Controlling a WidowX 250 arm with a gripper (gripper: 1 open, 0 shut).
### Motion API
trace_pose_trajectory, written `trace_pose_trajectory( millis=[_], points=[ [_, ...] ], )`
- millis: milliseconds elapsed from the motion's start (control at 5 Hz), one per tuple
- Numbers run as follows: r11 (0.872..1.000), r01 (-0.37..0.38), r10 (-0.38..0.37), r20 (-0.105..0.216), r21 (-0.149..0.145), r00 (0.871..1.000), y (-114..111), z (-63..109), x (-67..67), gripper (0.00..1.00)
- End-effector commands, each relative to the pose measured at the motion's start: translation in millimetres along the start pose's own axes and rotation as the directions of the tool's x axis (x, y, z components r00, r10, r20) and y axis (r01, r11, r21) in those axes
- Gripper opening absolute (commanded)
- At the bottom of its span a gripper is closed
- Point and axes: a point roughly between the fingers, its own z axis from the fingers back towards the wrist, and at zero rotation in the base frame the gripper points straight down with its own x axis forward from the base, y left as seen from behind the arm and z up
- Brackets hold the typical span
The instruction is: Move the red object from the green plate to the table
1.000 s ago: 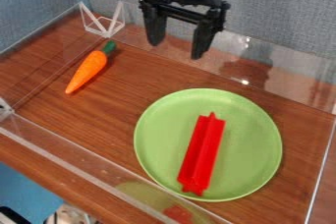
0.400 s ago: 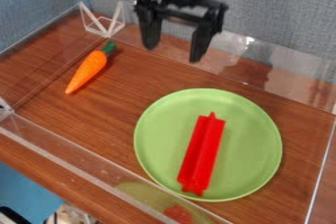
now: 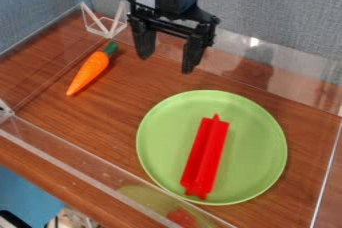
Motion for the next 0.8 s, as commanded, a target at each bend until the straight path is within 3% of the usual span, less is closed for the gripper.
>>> trace_pose_trajectory(
  millis=[0, 200, 400, 600],
  points=[
    [0.999, -0.032, 0.031, 0.086, 0.004, 0.996, 10, 31.2, 4.8, 1.00],
    [0.999, -0.053, 0.053, 0.093, 0.003, 0.994, 15, 42.2, 4.5, 1.00],
    [0.999, 0.047, -0.045, 0.108, -0.009, 0.993, 5, 43.2, -6.7, 1.00],
    [0.992, 0.123, -0.120, 0.085, -0.032, 0.989, -10, 34.5, -18.0, 1.00]
  ],
)
